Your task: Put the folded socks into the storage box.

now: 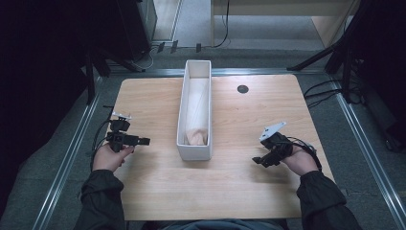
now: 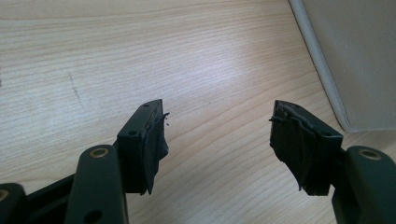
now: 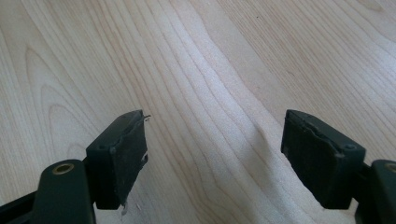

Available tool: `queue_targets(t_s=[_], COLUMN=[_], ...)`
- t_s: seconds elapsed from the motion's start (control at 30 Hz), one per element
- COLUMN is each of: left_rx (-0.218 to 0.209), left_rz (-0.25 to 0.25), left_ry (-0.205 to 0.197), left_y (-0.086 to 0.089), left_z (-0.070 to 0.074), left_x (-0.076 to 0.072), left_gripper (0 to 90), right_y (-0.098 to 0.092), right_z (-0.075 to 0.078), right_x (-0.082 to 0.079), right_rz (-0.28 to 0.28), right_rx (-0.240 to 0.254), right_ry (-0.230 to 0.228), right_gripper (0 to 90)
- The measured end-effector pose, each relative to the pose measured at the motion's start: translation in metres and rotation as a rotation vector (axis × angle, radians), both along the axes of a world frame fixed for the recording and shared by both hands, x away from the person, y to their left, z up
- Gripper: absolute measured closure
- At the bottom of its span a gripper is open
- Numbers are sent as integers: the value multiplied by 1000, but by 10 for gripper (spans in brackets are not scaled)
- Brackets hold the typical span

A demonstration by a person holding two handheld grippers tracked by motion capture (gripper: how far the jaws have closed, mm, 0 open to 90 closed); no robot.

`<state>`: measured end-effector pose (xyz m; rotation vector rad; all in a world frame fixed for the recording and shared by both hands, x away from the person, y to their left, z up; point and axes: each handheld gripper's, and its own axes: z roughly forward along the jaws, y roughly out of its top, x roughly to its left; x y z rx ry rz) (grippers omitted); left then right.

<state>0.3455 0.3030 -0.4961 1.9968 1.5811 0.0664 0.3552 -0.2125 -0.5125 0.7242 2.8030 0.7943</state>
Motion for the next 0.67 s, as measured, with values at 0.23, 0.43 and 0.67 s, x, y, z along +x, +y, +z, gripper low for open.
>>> queue_targets(t_s=[0.23,0.43,0.67], left_rx=[-2,6,35], left_rz=[-7,-30,-45], left_ry=[14,38,51], left_y=[0,-3,-3], left_z=[-3,-10,-20], left_x=[1,5,-1], left_gripper=[338,338,334], right_y=[-1,0,4], right_z=[0,0,1], right_x=[1,0,5], right_rz=[5,2,19], right_rx=[1,1,1], right_ry=[-4,-1,-1], right_gripper=[227,227,224])
